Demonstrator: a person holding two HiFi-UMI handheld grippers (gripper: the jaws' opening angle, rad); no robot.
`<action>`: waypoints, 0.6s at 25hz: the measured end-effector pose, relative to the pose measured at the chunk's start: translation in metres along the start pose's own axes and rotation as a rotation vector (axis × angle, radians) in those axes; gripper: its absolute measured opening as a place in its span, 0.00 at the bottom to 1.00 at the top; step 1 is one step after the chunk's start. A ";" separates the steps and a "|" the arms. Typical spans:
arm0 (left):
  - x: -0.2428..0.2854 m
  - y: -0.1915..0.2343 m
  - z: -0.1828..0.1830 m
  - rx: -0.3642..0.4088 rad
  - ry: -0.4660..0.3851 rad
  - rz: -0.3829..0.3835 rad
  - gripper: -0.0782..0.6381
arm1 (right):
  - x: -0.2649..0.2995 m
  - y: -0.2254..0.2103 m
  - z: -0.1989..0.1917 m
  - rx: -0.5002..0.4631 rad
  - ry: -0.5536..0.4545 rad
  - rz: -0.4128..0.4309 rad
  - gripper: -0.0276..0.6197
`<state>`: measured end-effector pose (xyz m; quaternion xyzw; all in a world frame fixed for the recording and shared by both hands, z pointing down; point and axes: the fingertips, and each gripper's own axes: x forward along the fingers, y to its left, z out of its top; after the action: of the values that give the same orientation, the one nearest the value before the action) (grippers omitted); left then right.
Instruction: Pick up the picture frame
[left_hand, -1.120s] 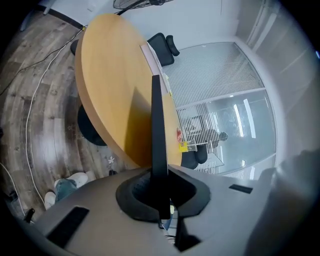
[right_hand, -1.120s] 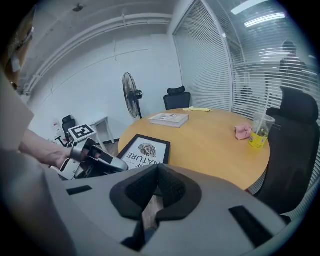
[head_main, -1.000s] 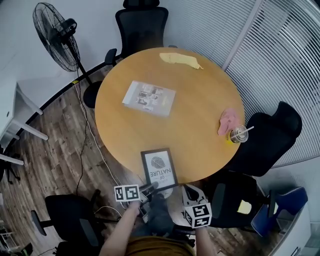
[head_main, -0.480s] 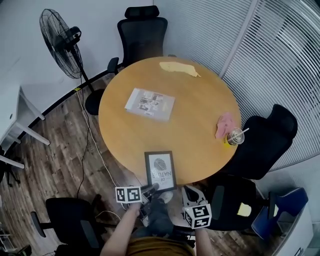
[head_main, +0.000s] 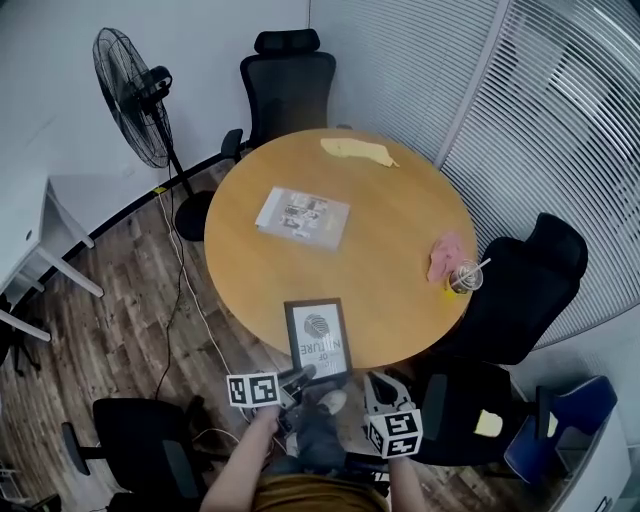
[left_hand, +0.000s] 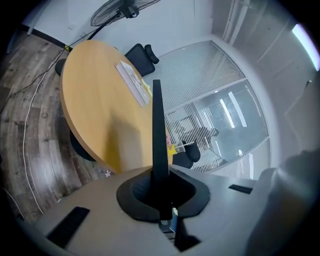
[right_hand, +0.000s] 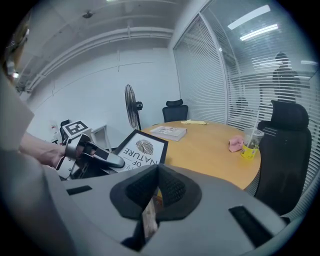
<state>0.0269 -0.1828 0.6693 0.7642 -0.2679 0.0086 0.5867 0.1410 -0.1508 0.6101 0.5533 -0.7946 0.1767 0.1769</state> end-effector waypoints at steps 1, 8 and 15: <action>-0.002 -0.004 0.001 0.006 -0.007 -0.006 0.16 | -0.001 0.001 0.002 -0.002 -0.007 -0.001 0.06; -0.020 -0.029 0.007 0.045 -0.044 -0.036 0.16 | -0.014 0.012 0.015 -0.006 -0.056 -0.007 0.06; -0.037 -0.043 0.003 0.068 -0.075 -0.039 0.16 | -0.029 0.022 0.023 -0.016 -0.102 -0.020 0.06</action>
<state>0.0123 -0.1630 0.6179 0.7887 -0.2742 -0.0222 0.5498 0.1271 -0.1312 0.5739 0.5681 -0.7984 0.1400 0.1426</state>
